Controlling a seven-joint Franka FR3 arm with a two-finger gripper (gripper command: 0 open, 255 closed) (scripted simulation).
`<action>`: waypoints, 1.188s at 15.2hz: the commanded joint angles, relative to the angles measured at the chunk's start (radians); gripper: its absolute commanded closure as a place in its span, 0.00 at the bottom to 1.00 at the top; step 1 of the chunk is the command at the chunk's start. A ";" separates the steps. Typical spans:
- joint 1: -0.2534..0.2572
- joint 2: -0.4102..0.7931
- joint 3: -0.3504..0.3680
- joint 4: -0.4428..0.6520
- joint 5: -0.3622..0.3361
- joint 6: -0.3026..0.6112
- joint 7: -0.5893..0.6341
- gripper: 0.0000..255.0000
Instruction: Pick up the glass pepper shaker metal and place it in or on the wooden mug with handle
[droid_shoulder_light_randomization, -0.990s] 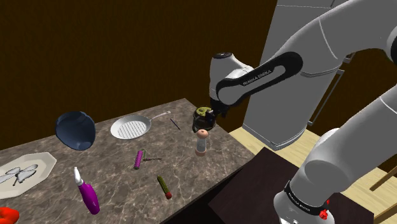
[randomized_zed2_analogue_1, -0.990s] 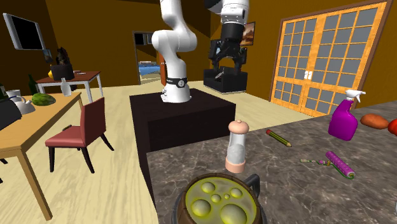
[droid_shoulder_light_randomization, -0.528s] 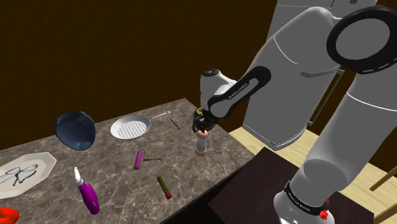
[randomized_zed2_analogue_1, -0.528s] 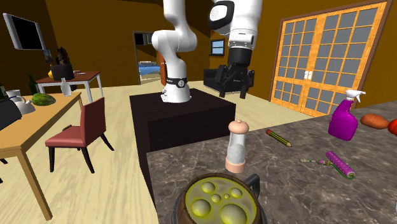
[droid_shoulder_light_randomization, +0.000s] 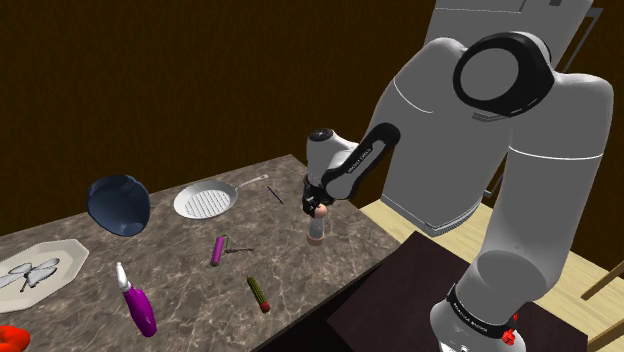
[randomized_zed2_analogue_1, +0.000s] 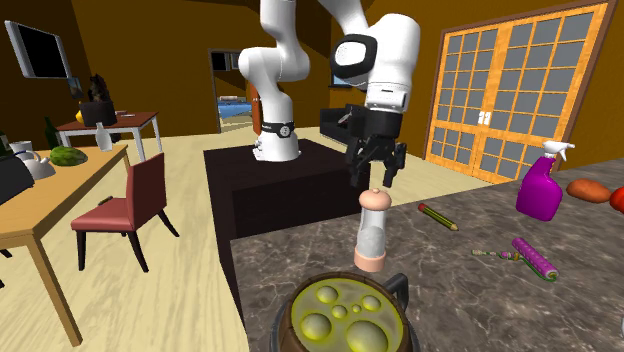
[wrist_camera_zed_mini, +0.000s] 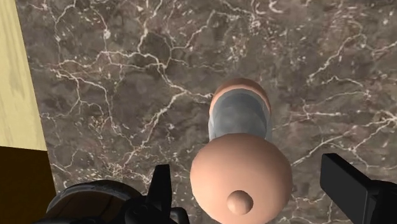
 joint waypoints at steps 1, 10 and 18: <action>0.004 0.031 -0.009 0.011 -0.018 0.019 0.016 0.00; 0.009 0.066 -0.023 0.020 -0.041 0.046 0.032 0.00; 0.008 0.066 -0.023 0.020 -0.041 0.046 0.032 1.00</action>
